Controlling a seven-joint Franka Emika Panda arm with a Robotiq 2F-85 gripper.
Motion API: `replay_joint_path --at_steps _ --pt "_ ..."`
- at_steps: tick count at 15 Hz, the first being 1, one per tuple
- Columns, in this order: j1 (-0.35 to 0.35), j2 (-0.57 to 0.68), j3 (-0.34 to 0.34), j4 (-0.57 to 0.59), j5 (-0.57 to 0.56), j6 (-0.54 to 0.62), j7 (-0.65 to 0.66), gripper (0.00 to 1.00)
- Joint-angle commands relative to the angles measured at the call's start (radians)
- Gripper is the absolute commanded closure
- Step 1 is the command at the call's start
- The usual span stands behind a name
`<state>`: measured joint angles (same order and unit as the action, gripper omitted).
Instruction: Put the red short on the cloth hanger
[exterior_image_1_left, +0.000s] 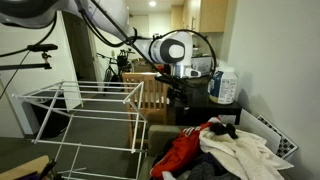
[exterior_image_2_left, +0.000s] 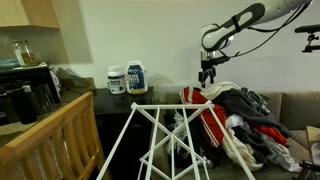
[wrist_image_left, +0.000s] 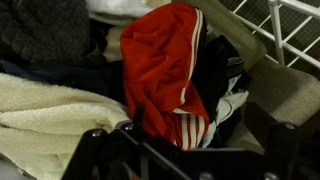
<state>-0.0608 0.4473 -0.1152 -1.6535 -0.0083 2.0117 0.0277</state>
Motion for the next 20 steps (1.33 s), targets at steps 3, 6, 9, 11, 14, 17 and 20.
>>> replay_joint_path --at_steps 3,6,9,11,14,17,20 --pt "-0.005 0.151 -0.004 0.116 -0.039 -0.029 0.036 0.0" --pt "0.014 0.206 -0.007 0.137 -0.07 -0.025 0.048 0.0" --pt "0.024 0.255 -0.014 0.162 -0.118 -0.033 0.039 0.0" --pt "0.029 0.281 -0.018 0.17 -0.153 -0.034 0.029 0.0" --pt "0.018 0.321 -0.025 0.198 -0.197 -0.038 0.003 0.0" --pt "0.01 0.361 -0.031 0.235 -0.223 -0.039 -0.012 0.0" --pt "0.001 0.389 -0.027 0.263 -0.234 -0.031 -0.035 0.0"
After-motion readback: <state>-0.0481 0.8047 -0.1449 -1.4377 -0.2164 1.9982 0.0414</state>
